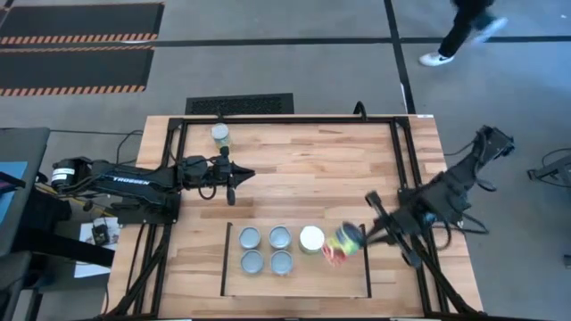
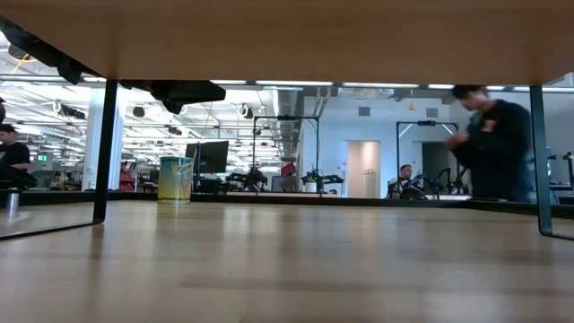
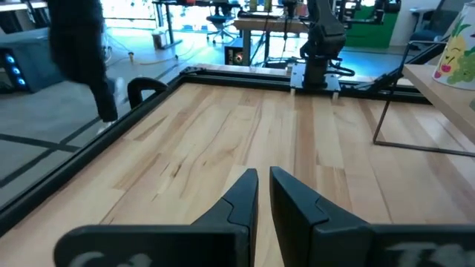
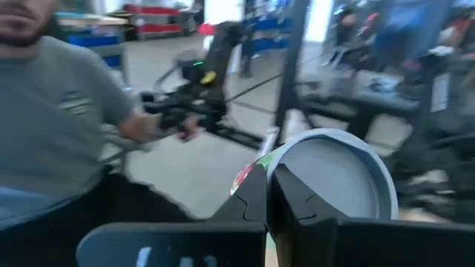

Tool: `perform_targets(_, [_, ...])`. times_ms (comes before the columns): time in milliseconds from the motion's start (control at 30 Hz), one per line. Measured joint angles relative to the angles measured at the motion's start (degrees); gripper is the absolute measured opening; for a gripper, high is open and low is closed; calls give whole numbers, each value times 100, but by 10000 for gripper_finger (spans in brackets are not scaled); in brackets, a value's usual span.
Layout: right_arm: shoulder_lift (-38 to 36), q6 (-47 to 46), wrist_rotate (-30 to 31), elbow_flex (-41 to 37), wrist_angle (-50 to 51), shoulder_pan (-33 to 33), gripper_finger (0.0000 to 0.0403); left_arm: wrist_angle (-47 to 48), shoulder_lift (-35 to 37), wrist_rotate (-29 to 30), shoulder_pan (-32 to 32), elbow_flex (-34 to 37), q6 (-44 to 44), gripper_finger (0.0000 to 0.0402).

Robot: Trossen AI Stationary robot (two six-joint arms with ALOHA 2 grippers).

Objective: Pick and place cans onto a shelf
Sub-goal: Put the red green can on the shelf aligned with other cans on the shelf

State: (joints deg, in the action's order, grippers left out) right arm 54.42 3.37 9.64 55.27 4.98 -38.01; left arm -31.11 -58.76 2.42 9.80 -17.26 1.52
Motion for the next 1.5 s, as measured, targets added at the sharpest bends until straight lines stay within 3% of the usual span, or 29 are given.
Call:
perform_targets(167, [536, -540, 929, 590, 786, -992, 14, 0, 0, 0, 0, 0, 2, 25])
perform_targets(333, [1401, -1552, 1999, 1639, 2332, -1672, 14, 0, 0, 0, 0, 0, 2, 25])
perform_targets(433, [1988, -2319, 2332, 2278, 3449, -1875, 13, 1, -1, 0, 0, 0, 2, 25])
perform_targets(667, [3141, -3619, 2325, 3449, 5001, -1858, 13, 0, 0, 0, -2, 0, 13, 25])
perform_targets(967, [4071, -4643, 2179, 4127, 5722, -1652, 17, 2, 0, 0, -2, 0, 22, 25])
perform_targets(1500, [4620, -4743, 2208, 4458, 5980, -1377, 20, 13, -2, -2, -2, -2, 24, 25])
